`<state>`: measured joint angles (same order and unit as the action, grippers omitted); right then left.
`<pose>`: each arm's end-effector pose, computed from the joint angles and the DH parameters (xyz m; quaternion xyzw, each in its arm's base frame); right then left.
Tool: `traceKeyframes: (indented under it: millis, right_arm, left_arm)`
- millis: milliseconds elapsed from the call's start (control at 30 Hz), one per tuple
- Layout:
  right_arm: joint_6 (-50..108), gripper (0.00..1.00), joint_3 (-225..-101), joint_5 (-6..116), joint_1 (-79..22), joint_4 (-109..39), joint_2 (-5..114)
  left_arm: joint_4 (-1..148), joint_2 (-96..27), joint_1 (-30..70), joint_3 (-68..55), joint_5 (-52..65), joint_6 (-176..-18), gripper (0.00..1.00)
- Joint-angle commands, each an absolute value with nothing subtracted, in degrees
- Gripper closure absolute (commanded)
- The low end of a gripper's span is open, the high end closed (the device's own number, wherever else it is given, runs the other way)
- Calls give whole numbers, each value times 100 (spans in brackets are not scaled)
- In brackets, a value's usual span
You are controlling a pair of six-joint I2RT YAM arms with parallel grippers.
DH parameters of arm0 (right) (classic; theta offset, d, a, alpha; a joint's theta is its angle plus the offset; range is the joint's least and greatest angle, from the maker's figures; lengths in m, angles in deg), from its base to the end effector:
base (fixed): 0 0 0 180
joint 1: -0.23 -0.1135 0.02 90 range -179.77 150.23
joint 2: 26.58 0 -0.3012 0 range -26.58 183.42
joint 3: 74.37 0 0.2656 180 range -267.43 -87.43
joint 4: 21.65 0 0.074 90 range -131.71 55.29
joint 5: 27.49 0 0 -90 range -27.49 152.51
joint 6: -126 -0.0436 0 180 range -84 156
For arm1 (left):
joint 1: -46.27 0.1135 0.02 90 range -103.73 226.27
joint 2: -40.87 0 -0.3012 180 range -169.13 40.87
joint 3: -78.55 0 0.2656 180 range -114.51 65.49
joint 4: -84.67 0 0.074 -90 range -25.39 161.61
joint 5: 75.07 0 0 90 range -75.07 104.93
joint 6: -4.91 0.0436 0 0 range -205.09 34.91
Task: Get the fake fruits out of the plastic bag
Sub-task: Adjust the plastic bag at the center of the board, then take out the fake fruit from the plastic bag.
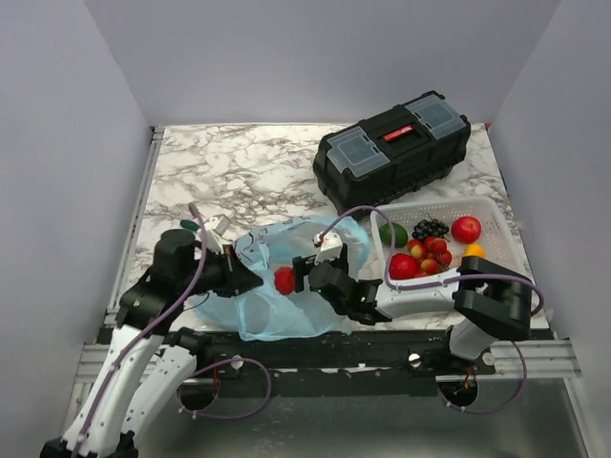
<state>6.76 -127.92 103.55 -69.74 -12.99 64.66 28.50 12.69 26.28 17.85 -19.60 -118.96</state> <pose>0.1400 0.3004 0.2004 -0.1141 0.8185 0.1661 0.5380 0.0659 -0.0503 0.3544 0.0646 0.8131 -0.4581 0.3534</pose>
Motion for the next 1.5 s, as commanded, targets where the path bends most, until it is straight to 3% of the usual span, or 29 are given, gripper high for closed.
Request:
traceKeyframes:
  millis: [0,167,433,1000,1467]
  right_arm:
    - [260,7,-12739,10649,-6820,-1298,6675]
    - [345,7,-12515,10587,-6631,-1305,6472]
    - [1098,0,-12648,9114,-6636,-507,6296]
    - [1662,0,-13945,9324,-6623,-303,7999]
    - [1788,11,-14280,8985,-6615,-83,8547]
  left_arm:
    - [1845,1010,2636,2217,-1280,-11594,100]
    - [1560,852,2632,2150,-1253,-11315,100]
    - [1201,699,2632,2101,-903,-11168,100]
    - [1386,687,2632,2390,-968,-11227,100]
    - [1425,682,2637,2425,-971,-11244,100]
